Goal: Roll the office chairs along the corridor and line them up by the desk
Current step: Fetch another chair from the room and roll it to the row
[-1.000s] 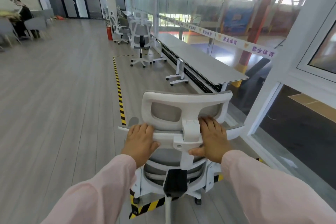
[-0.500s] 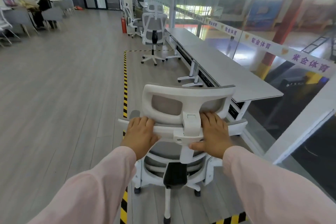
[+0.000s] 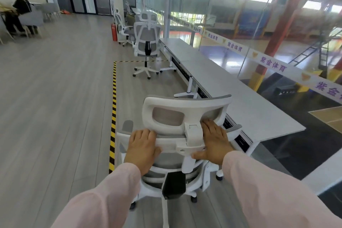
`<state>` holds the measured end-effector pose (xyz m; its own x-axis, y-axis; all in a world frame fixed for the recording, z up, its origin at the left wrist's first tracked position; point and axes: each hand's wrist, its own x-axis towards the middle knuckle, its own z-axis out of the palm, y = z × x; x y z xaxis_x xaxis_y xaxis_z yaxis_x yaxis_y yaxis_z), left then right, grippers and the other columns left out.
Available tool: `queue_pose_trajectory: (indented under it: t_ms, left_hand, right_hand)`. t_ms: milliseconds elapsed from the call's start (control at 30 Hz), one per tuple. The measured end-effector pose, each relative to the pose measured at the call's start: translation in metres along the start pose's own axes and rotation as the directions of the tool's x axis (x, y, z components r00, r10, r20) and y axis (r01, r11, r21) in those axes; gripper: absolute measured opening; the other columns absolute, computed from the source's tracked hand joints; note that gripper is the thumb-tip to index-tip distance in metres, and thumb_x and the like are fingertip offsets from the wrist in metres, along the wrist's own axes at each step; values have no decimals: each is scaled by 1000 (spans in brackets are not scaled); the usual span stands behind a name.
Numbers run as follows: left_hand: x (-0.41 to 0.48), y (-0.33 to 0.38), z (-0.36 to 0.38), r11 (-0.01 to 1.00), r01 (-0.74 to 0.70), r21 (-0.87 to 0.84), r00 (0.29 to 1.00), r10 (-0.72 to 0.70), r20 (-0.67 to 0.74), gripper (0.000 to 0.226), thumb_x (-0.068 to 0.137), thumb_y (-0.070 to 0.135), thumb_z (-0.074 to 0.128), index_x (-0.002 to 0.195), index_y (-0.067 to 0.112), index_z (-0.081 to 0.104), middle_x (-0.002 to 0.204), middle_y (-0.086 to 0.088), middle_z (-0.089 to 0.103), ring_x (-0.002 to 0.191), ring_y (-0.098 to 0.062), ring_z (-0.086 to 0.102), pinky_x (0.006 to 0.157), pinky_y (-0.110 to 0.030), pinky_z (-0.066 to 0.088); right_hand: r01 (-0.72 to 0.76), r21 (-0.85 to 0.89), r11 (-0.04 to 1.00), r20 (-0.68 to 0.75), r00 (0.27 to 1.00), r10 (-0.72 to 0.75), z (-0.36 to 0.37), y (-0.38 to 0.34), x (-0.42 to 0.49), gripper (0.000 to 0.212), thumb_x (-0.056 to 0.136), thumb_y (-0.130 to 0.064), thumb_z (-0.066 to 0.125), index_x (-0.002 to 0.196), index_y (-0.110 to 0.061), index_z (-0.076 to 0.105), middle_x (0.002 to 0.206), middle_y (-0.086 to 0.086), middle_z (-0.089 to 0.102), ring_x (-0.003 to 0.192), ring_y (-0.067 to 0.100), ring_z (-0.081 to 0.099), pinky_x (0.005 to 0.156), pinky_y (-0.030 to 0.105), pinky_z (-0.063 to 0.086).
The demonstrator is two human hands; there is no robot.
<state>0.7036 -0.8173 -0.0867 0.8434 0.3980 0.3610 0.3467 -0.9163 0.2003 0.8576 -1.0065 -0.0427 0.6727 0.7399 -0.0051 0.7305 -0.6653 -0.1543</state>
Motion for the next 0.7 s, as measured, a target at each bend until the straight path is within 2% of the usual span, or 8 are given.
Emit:
queue_pose_trajectory:
  t_ms: [300, 467, 567, 700]
  left_hand:
    - [180, -61, 61, 998, 35, 43, 999, -35, -4, 33, 83, 40, 59, 107, 19, 50, 102, 1, 52, 98, -23, 46, 97, -35, 35]
    - [285, -94, 100, 992, 68, 107, 997, -65, -33, 31, 76, 39, 64, 95, 17, 54, 88, -1, 54, 83, -25, 52, 81, -37, 41]
    - [346, -108, 114, 984, 87, 156, 996, -82, -36, 31, 76, 44, 55, 93, 18, 53, 86, 0, 54, 80, -23, 51, 80, -34, 41]
    - [420, -124, 135, 979, 114, 171, 993, -113, -15, 32, 72, 42, 64, 91, 17, 55, 84, -1, 56, 77, -25, 53, 76, -36, 43]
  right_hand:
    - [57, 66, 996, -43, 998, -55, 0, 34, 204, 116, 66, -60, 72, 150, -26, -1, 156, -4, 1, 145, 17, -4, 118, 39, -5]
    - [118, 127, 985, -82, 991, -108, -1, 59, 324, 114, 64, -56, 73, 149, -26, 4, 156, -4, 5, 144, 16, -4, 117, 37, -7]
    - [143, 146, 979, -68, 989, -134, -8, 74, 392, 111, 65, -56, 72, 149, -28, 4, 156, -7, 3, 145, 15, -6, 118, 37, -6]
    - [162, 125, 979, -68, 986, -155, -13, 92, 477, 112, 66, -58, 71, 149, -27, 3, 156, -7, 3, 145, 16, -5, 117, 37, -6]
